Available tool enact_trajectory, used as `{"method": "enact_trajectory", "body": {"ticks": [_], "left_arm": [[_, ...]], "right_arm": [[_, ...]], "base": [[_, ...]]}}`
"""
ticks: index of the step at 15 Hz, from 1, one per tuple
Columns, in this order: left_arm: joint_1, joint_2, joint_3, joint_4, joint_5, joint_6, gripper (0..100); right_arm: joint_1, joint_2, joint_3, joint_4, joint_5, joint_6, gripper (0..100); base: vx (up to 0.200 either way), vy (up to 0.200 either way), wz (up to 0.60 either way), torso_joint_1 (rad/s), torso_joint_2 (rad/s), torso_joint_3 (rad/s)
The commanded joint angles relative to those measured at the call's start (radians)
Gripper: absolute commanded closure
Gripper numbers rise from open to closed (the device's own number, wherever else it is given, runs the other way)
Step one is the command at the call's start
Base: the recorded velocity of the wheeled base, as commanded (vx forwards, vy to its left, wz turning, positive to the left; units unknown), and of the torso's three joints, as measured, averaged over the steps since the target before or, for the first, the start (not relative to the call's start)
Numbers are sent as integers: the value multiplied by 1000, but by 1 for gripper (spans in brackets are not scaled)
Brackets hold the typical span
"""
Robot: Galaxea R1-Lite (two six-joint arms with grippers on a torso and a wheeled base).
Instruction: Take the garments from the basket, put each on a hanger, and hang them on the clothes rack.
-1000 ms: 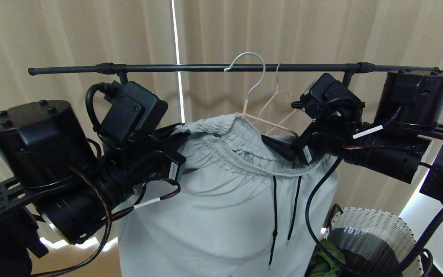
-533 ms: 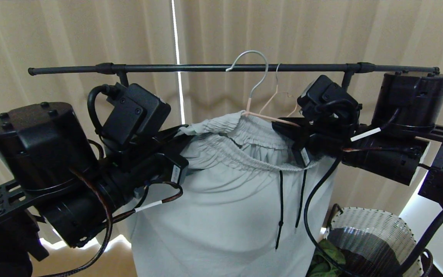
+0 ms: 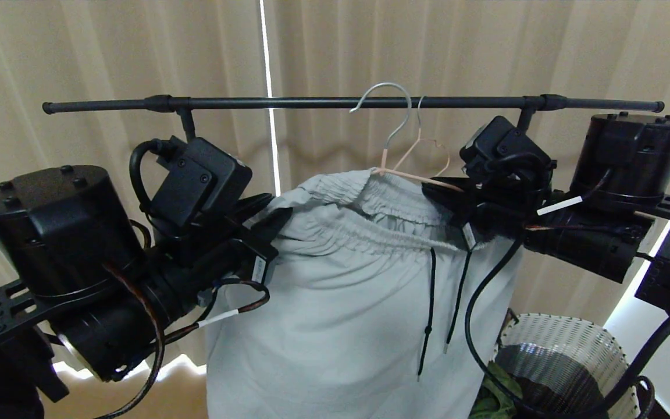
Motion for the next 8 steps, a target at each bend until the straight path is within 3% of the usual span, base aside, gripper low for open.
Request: {"method": "enact_trajectory", "body": {"ticks": [1,3,8], "left_arm": [[-2,-2,-1,3,-3,3,0],[-2,-14,7,3,-6,1,0],[21,-153,194,1,-67,-2,0]], "right_arm": [[2,-6,6,1,6,0,100],[2,-8,6,-1,4,0,100],[-28,-43,22,1,3,5,100]], "base": [[0,0,0,0,0,0],[0,0,0,0,0,0],[0,0,0,0,0,0]]}}
